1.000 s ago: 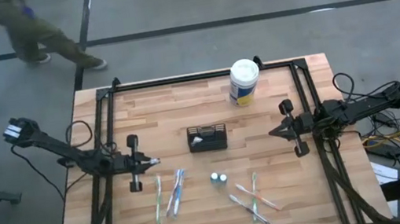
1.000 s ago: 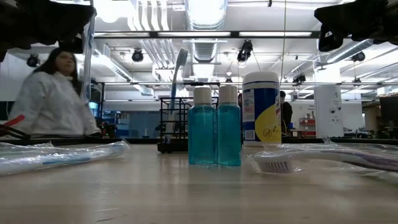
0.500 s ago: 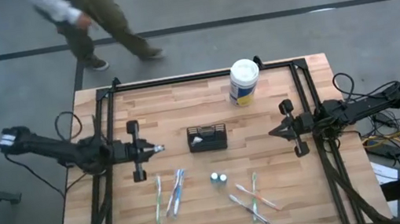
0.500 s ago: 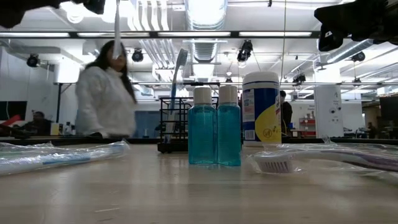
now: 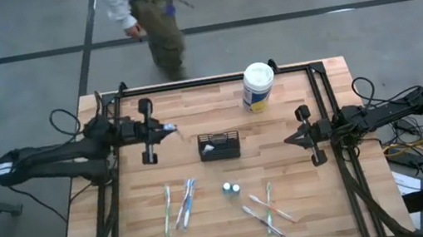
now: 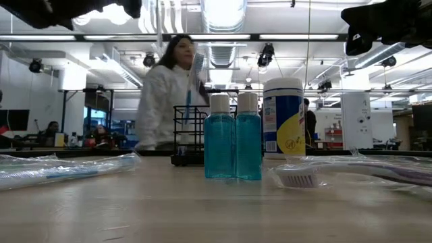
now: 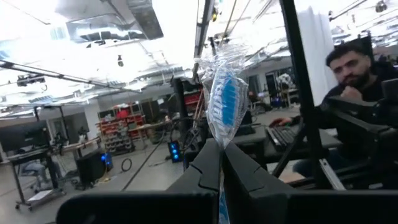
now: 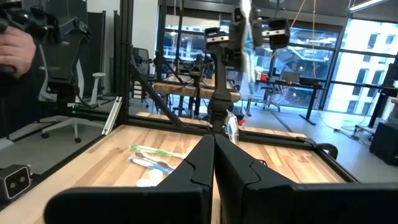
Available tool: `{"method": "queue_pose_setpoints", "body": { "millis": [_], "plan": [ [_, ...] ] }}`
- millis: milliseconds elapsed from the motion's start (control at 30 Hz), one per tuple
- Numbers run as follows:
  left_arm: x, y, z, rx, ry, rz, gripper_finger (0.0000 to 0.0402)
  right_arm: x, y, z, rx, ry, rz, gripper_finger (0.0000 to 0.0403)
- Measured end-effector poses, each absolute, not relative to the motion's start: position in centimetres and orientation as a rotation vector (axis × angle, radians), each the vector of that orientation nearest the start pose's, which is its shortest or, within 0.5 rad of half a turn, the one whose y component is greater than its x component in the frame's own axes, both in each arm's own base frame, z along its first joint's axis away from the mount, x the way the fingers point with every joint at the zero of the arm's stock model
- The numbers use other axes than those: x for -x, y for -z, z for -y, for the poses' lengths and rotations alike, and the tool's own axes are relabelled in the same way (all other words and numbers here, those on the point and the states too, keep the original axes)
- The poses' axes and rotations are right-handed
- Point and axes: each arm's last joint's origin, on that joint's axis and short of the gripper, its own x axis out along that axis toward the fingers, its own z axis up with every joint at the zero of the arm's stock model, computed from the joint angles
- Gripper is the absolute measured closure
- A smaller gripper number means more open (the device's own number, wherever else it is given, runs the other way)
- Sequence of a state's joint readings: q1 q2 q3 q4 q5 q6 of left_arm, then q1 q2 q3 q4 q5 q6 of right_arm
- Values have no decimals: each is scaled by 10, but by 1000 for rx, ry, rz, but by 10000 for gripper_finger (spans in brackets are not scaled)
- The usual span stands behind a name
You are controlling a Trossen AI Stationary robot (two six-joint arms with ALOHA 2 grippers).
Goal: Pick & Place toothbrushing station
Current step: Put the blue toothbrush into the black wire organizer
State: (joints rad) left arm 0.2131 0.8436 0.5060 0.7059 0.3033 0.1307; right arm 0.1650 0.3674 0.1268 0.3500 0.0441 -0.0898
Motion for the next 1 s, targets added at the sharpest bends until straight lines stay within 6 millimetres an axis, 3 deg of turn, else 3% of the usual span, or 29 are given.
{"method": "queue_pose_setpoints", "body": {
  "millis": [433, 1000],
  "plan": [
    [-234, -264, -64, -198, 159, 284, 399, -120, -209, -19, 77, -115, 115, 394],
    [-261, -220, -79, -126, 217, 220, 400, -120, -209, -19, 70, -115, 114, 394]
  ]
}}
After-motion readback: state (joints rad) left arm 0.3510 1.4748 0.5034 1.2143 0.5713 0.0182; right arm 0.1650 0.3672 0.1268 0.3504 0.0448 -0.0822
